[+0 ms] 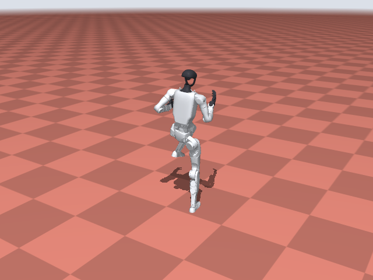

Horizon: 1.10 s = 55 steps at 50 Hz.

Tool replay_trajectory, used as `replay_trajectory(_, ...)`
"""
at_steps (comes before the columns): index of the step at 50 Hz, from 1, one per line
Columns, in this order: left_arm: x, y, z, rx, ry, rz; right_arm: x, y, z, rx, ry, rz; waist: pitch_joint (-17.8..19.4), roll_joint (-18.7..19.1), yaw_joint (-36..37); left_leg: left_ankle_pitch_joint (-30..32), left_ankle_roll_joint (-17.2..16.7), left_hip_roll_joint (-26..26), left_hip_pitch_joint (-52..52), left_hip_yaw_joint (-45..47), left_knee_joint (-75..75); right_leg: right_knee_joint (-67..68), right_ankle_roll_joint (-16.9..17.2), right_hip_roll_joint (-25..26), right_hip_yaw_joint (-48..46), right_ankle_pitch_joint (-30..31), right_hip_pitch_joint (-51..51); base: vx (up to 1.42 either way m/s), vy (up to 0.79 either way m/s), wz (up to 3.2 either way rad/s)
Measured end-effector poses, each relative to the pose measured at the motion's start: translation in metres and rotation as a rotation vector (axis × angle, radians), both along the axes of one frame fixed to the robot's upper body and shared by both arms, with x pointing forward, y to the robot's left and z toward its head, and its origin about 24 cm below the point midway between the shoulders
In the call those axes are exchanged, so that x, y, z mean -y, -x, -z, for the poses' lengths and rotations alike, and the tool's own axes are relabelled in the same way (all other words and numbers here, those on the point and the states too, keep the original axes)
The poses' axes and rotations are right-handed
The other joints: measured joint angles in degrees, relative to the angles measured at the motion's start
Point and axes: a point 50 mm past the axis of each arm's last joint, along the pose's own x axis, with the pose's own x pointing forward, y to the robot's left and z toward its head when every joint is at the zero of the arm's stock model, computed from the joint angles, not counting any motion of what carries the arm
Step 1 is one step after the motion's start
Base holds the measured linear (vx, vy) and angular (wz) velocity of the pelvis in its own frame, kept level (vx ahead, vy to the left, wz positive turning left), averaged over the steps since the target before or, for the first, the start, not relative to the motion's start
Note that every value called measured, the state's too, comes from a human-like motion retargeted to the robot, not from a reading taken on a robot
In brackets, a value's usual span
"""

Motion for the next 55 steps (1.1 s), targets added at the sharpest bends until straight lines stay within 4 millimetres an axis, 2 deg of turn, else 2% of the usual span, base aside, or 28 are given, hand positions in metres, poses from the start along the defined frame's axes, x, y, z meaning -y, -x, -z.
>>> replay_trajectory(2,-0.003,0.022,0.012,-0.129,-0.024,0.019,-0.009,0.018,-0.044,0.201,-0.06,-0.1,-4.71,-1.21,-3.26,7.36,4.39,-0.48,-3.0,0.02,-7.73,-3.98,1.18,0.14,-4.34,8.66,-1.55,0.01,-0.07,1.36)
replay_trajectory(3,-0.001,0.028,0.012,-0.162,-0.061,0.063,-0.011,0.033,-0.053,0.26,-0.094,-0.129,-7.67,-2.74,-4.7,10.19,6.17,-2.99,-1.19,1.4,-13.54,-10.03,2.61,-1.43,-7.15,15.32,-0.2,0.13,-0.03,1.94)
replay_trajectory(5,0.004,0.033,0.007,-0.202,-0.158,0.191,-0.009,0.061,-0.058,0.326,-0.124,-0.172,-11.27,-5.98,-4.8,17.06,5.68,-7.86,8.13,3.25,-27.84,-18.12,5.53,-3.78,-11.63,27.41,1.81,0.15,-0.01,0.92)
replay_trajectory(7,0.005,0.04,0.01,-0.259,-0.203,0.264,-0.005,0.073,-0.044,0.275,-0.097,-0.209,-11.1,-4.67,-3.28,24.76,1.43,-7.24,25.58,2.59,-45.29,-16.01,3.28,-1.92,-17.8,28.58,2.67,0.07,0.02,-1.05)
replay_trajectory(9,0.005,0.043,0.019,-0.3,-0.2,0.249,-0.001,0.074,-0.018,0.137,-0.061,-0.198,-8.92,0.8,-3.34,33.25,-3.22,-3.05,45.37,0.7,-65.54,2.63,-1.6,2.29,-25.77,19.72,-1.57,-0.02,0.07,-1.57)
replay_trajectory(12,0.009,0.02,0.029,-0.254,-0.236,0.189,0.006,0.069,0.035,-0.113,0.076,-0.081,-9.11,6.14,-7.6,46.35,-6.47,0.47,63.59,-1.1,-96.78,51.95,-5.3,6.26,-30.48,3.21,-27.17,-0.14,0.07,-0.61)
replay_trajectory(13,0.012,0.006,0.029,-0.212,-0.258,0.18,0.01,0.069,0.053,-0.181,0.155,-0.032,-8.93,7.55,-9.43,45.21,-7.19,0.95,68.43,-1.64,-105.51,65.28,-4.82,8.34,-30.28,-0.35,-35.92,-0.21,0.1,0.04)
replay_trajectory(15,0.025,-0.033,0.02,-0.07,-0.264,0.155,0.024,0.068,0.082,-0.285,0.282,0.072,-7.9,9.45,-13.79,28.15,-6.99,1.17,75.23,-3.2,-116.86,88.52,0.64,9.55,-31.08,-5.04,-53.59,-0.26,0.15,0.69)
replay_trajectory(17,0.049,-0.08,-0.02,0.186,-0.231,0.138,0.043,0.068,0.097,-0.347,0.305,0.189,-3.62,10.07,-19.97,13.32,-4.26,0.79,76.03,-7.75,-117.55,102.78,7.93,6.7,-31.42,-6.52,-65.86,-0.33,0.12,1.93)
replay_trajectory(19,0.076,-0.11,-0.088,0.502,-0.223,0.171,0.063,0.075,0.099,-0.385,0.268,0.267,0.37,9.79,-24.1,9.46,-1.99,-0.4,70.41,-12.09,-108.11,107.73,10.96,3.62,-30.43,-7.76,-71.97,-0.29,0.03,1.65)
replay_trajectory(21,0.095,-0.108,-0.146,0.768,-0.238,0.207,0.072,0.092,0.097,-0.416,0.234,0.252,-1.32,10.42,-22.94,13.24,-2.86,-0.68,66.73,-10.65,-105.6,105.79,7.9,2.47,-30.18,-6.92,-74.86,-0.05,-0.02,-0.55)
replay_trajectory(23,0.103,-0.095,-0.168,0.911,-0.267,0.186,0.067,0.107,0.093,-0.444,0.241,0.136,-9.73,12.32,-18.13,21.91,-3.71,0.72,67.13,-3.92,-115.19,97.74,0.28,6.98,-30.48,-4.21,-75.79,0.11,-0.06,-2.43)
replay_trajectory(25,0.097,-0.08,-0.163,0.924,-0.178,0.152,0.063,0.119,0.093,-0.51,0.296,0.0,-17.91,16.12,-18.32,35.3,-5.31,2.64,69.44,-1.35,-126.91,85.42,-1.43,10.32,-31.46,1.98,-68.87,0.27,-0.1,-0.84)
replay_trajectory(27,0.09,-0.062,-0.148,0.878,-0.054,0.157,0.064,0.14,0.101,-0.615,0.354,-0.034,-20.42,19.34,-22.77,43.79,-7.22,4.61,71.9,-4.93,-130.87,68.25,4.47,9.56,-33.8,11.99,-52.01,0.3,-0.13,1.58)
replay_trajectory(28,0.089,-0.057,-0.142,0.859,-0.079,0.167,0.066,0.146,0.107,-0.658,0.373,-0.038,-21.31,18.59,-22.89,43.88,-6.5,3.41,70.4,-4.92,-127.8,57.58,3.72,10.24,-31.53,14.72,-44.12,0.07,-0.16,1.66)
replay_trajectory(30,0.084,-0.057,-0.137,0.823,-0.097,0.217,0.074,0.139,0.124,-0.712,0.392,-0.008,-16.63,12.19,-24.01,35.61,-1.58,-2.72,65.7,-4.58,-107.1,37.07,6.99,7.2,-24.37,21.41,-24.65,-0.03,-0.16,1.6)
replay_trajectory(33,0.078,-0.053,-0.115,0.697,-0.041,0.26,0.07,0.11,0.144,-0.705,0.405,0.053,-10.15,4.57,-19.21,21.2,5.3,-7.44,45.98,-1.09,-60.9,3.13,9.88,2.97,-12.95,33.99,-1.38,-0.09,-0.15,0.71)
replay_trajectory(35,0.071,-0.053,-0.096,0.581,0.019,0.233,0.066,0.074,0.142,-0.636,0.402,0.102,-8.54,0.98,-15.76,15.74,8.15,-9.12,26.18,1.46,-33.05,-8.58,7.24,-1.65,-11.79,26.26,4.97,-0.18,-0.13,0.53)
replay_trajectory(37,0.05,-0.048,-0.068,0.418,-0.01,0.139,0.059,0.035,0.111,-0.45,0.374,0.165,-7.14,-0.07,-10.55,13.14,6.54,-6.21,6.39,1.99,-13.0,-10.4,3.39,-2.98,-13.53,6.57,5.12,-0.22,-0.14,-0.53)
replay_trajectory(40,0.002,-0.014,-0.014,0.079,-0.07,-0.04,0.032,-0.004,0.01,-0.011,0.284,0.138,0.16,1.21,-0.25,7.23,-0.62,4.03,-5.86,-1.89,-0.31,3.46,-2.91,1.34,-4.74,-7.13,-1.9,-0.25,-0.15,-2.26)
replay_trajectory(42,-0.01,0.012,0.014,-0.117,-0.049,-0.036,0.01,0.004,-0.039,0.196,0.198,0.047,-0.3,0.49,-0.95,7.41,2.09,4.63,-7.25,-1.6,-3.26,4.85,-2.17,2.13,-5.88,-3.35,-3.69,-0.02,-0.1,0.35)
replay_trajectory(43,-0.009,0.02,0.019,-0.181,-0.063,0.017,0.005,0.016,-0.049,0.246,0.138,0.009,-2.86,-0.29,-2.68,9.04,4.47,1.65,-7.17,-0.43,-6.69,-1.72,-1.32,0.71,-9.54,1.1,-1.2,0.2,-0.03,2.25)
replay_trajectory(45,-0.002,0.024,0.017,-0.245,-0.181,0.184,0.006,0.046,-0.05,0.28,0.027,-0.039,-9.17,-2.95,-3.01,13.13,7.19,-4.59,-3.36,2.0,-16.31,-15.69,1.56,-1.74,-16.0,14.43,3.6,0.3,0.01,2.21)
replay_trajectory(47,0.0,0.029,0.013,-0.273,-0.311,0.294,0.006,0.066,-0.039,0.247,-0.021,-0.108,-12.95,-4.95,0.23,17.81,5.85,-5.45,9.0,3.85,-30.3,-19.81,4.4,-2.51,-17.19,25.83,3.89,0.25,0.03,0.01)
replay_trajectory(48,-0.002,0.035,0.014,-0.298,-0.34,0.3,0.004,0.072,-0.031,0.21,-0.023,-0.152,-13.57,-4.6,1.63,20.8,3.88,-4.94,17.58,4.13,-38.73,-18.99,4.15,-2.16,-17.55,27.95,3.79,0.17,0.05,-1.32)
replay_trajectory(50,-0.007,0.053,0.022,-0.36,-0.328,0.243,-0.003,0.078,-0.013,0.119,0.014,-0.235,-11.35,0.52,2.4,28.0,-2.52,-3.5,39.56,1.81,-59.07,-9.68,-0.63,1.08,-21.18,24.2,4.78,0.1,0.08,-1.77)
replay_trajectory(52,-0.007,0.05,0.034,-0.354,-0.298,0.139,-0.008,0.074,0.007,0.021,0.088,-0.265,-11.91,3.61,0.08,36.97,-4.96,-4.02,53.81,-2.52,-81.03,28.71,-1.24,1.83,-27.19,11.41,-13.45,0.01,0.1,-1.14)
replay_trajectory(55,0.01,0.008,0.046,-0.246,-0.193,0.08,-0.009,0.068,0.041,-0.115,0.231,-0.221,-10.75,9.69,-5.14,43.54,-9.14,-2.53,71.93,-8.55,-111.09,71.93,-5.58,5.64,-29.79,0.25,-38.11,-0.12,0.09,-0.25)
